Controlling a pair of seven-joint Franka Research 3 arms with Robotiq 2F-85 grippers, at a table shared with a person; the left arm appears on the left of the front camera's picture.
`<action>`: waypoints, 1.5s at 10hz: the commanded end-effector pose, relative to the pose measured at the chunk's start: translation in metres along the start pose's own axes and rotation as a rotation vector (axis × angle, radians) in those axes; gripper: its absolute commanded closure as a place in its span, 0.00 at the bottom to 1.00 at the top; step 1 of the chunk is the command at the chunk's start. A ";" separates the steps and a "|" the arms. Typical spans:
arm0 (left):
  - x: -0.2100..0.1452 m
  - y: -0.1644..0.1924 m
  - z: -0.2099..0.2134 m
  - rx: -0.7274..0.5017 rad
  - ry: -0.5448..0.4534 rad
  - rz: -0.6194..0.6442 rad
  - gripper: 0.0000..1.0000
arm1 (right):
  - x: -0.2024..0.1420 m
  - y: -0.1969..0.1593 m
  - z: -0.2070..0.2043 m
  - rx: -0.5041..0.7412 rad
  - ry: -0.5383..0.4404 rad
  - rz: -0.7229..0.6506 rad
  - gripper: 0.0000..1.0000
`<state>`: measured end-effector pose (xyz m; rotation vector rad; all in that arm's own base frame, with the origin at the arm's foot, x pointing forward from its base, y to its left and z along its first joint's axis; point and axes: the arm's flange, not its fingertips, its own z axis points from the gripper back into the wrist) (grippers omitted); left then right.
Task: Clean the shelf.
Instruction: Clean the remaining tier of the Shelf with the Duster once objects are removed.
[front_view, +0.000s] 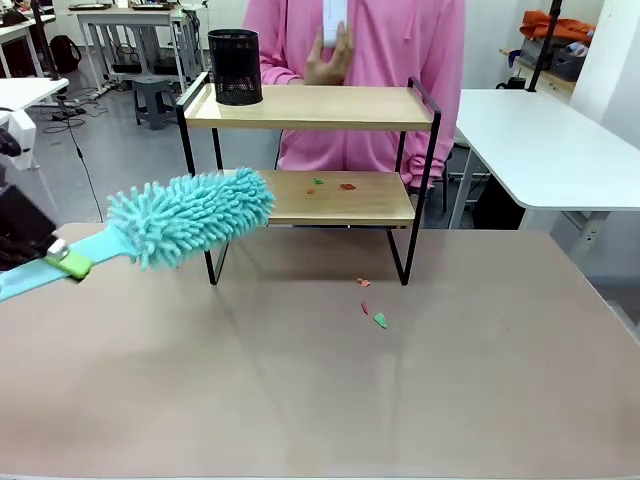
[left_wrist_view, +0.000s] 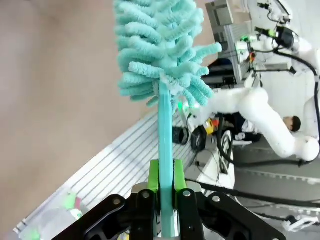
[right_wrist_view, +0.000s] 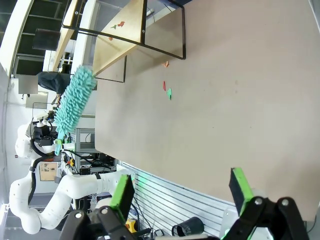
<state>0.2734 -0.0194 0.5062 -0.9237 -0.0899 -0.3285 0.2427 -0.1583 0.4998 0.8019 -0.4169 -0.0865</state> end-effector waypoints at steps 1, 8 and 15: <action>0.008 -0.002 -0.004 0.002 -0.052 0.003 0.88 | 0.001 0.000 0.000 0.025 -0.013 0.022 0.00; 0.051 -0.026 -0.083 0.157 -0.229 -0.051 0.88 | 0.001 0.000 0.000 0.025 -0.013 0.022 0.00; 0.112 -0.020 -0.153 0.409 -0.431 -0.035 0.88 | 0.001 0.000 0.000 0.025 -0.013 0.022 0.00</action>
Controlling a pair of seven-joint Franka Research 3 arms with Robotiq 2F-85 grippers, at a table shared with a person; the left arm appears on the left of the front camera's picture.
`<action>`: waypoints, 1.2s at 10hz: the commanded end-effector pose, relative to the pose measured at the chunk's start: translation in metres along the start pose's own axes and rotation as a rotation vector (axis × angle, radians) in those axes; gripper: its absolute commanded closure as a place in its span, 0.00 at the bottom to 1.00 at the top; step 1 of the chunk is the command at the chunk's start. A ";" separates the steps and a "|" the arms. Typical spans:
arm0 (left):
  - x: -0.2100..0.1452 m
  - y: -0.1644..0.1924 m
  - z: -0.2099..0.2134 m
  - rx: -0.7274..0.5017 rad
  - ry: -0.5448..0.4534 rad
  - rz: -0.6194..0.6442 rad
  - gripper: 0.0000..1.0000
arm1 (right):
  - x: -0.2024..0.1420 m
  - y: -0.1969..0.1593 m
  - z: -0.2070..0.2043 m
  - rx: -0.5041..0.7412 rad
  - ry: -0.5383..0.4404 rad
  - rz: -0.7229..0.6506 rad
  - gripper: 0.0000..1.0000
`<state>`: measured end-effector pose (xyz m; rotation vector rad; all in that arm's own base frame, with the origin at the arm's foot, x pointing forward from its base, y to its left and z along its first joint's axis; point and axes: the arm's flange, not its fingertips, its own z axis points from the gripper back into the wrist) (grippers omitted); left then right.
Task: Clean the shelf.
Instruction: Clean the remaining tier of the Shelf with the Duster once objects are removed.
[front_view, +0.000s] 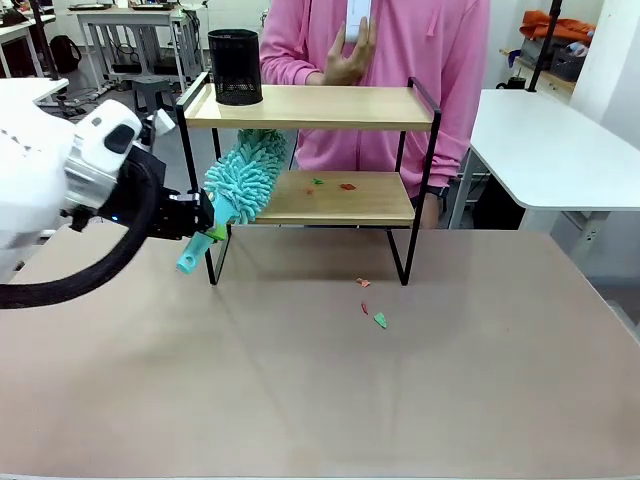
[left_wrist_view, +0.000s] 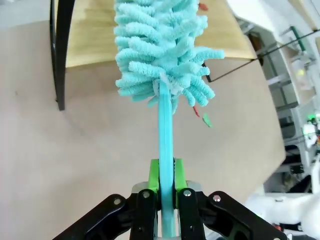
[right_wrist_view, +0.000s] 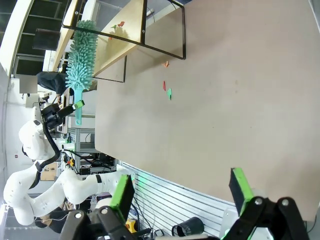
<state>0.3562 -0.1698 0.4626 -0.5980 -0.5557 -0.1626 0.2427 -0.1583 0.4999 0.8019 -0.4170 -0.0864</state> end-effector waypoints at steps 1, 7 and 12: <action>0.005 -0.001 -0.021 0.055 0.029 0.029 0.88 | 0.001 0.000 0.000 0.025 -0.013 0.022 0.00; 0.026 -0.022 -0.040 0.117 0.085 0.024 0.88 | 0.001 0.000 0.000 0.025 -0.013 0.022 0.00; 0.042 -0.069 -0.064 0.160 0.129 -0.108 0.88 | 0.001 0.000 0.000 0.025 -0.013 0.022 0.00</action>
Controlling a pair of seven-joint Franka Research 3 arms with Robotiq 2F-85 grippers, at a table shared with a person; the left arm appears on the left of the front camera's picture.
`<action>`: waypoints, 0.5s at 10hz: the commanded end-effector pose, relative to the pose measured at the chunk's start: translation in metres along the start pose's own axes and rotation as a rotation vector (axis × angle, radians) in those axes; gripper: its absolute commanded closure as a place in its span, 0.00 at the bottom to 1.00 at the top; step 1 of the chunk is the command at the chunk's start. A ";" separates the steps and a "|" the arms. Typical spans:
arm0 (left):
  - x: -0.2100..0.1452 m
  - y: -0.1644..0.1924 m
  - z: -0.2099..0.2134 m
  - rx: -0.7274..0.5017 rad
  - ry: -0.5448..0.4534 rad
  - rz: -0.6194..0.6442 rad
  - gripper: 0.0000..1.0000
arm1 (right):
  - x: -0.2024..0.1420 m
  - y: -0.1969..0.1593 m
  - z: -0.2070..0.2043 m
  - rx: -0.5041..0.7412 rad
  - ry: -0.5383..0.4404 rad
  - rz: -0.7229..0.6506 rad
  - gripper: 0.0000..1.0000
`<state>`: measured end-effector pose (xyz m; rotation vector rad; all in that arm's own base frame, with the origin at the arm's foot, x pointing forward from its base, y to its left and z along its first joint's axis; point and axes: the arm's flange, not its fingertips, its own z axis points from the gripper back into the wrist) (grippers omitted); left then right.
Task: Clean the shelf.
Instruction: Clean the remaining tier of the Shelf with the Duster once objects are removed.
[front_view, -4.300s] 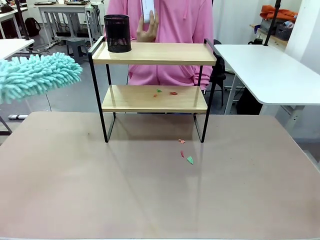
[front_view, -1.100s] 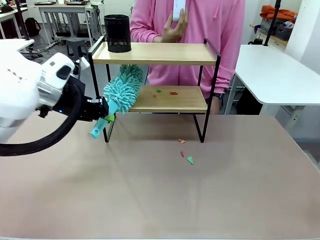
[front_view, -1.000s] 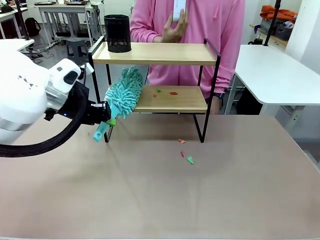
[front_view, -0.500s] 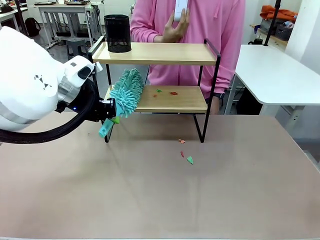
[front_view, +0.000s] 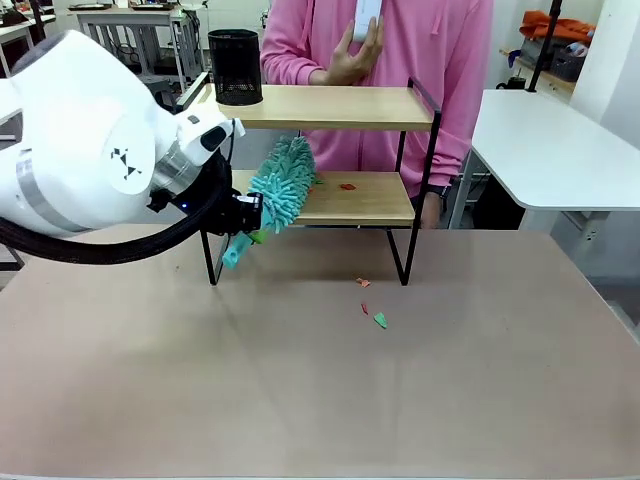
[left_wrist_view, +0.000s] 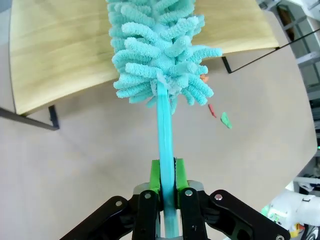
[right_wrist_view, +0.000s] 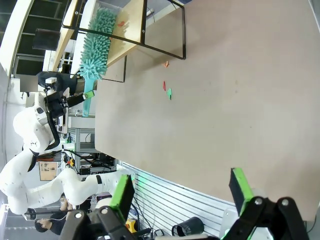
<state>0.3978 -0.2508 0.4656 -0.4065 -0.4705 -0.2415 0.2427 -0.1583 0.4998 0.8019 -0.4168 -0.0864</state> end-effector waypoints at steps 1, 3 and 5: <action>0.007 -0.023 0.001 -0.011 0.005 -0.048 0.88 | 0.001 0.000 0.000 0.025 -0.013 0.022 0.00; 0.002 -0.028 -0.001 -0.038 0.069 -0.114 0.88 | 0.001 0.000 0.000 0.025 -0.013 0.022 0.00; 0.001 -0.021 0.005 -0.045 0.104 -0.167 0.88 | 0.001 0.000 0.000 0.025 -0.013 0.022 0.00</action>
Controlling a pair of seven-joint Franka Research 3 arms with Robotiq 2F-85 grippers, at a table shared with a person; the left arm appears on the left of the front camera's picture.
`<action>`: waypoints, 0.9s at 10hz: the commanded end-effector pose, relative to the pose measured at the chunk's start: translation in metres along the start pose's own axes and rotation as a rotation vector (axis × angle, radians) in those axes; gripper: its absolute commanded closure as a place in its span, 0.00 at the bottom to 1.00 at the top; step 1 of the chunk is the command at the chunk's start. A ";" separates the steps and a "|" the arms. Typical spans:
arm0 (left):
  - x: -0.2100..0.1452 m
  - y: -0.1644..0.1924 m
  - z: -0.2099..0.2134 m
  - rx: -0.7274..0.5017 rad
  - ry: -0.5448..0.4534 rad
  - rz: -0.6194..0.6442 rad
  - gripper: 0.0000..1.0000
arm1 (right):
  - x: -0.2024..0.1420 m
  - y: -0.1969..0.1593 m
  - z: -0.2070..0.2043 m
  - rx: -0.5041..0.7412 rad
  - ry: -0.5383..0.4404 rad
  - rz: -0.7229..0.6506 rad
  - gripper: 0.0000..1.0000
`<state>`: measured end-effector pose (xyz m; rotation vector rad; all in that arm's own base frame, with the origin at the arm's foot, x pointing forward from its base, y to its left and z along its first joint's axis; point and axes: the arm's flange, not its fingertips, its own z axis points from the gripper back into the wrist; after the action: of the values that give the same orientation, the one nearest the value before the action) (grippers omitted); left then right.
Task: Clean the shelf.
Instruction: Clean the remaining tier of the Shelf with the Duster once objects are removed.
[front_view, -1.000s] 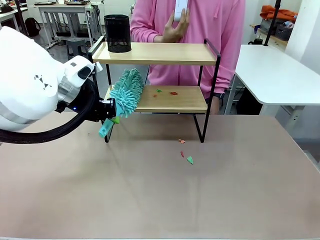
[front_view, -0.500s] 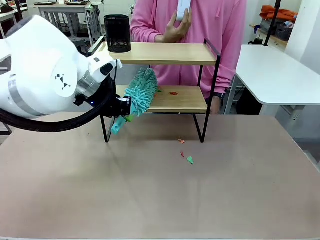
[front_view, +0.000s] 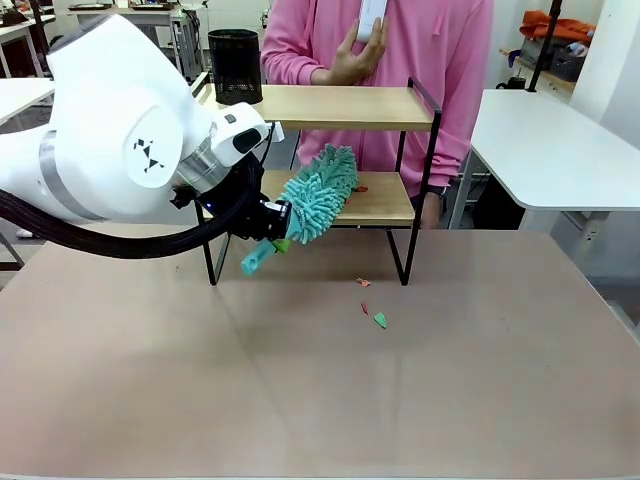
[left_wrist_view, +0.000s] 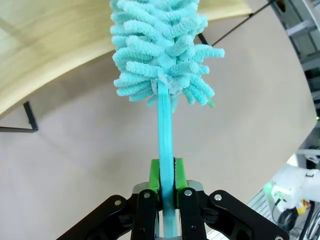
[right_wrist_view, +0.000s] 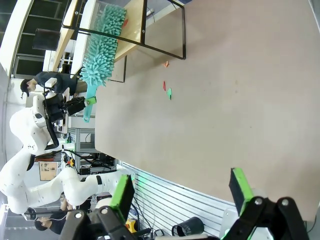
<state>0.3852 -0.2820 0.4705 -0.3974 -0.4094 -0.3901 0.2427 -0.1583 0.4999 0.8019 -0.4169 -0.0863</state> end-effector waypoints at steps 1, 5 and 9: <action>0.003 0.016 0.013 -0.015 0.039 -0.043 0.88 | 0.001 0.000 0.000 0.025 -0.013 0.022 0.00; -0.005 0.026 0.050 -0.206 0.237 -0.114 0.88 | 0.001 0.000 0.000 0.025 -0.013 0.022 0.00; -0.019 0.043 0.082 -0.475 0.578 -0.307 0.88 | 0.001 0.000 0.000 0.025 -0.013 0.022 0.00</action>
<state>0.3485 -0.2150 0.5094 -0.6450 0.1364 -0.8342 0.2427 -0.1584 0.4999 0.8020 -0.4168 -0.0863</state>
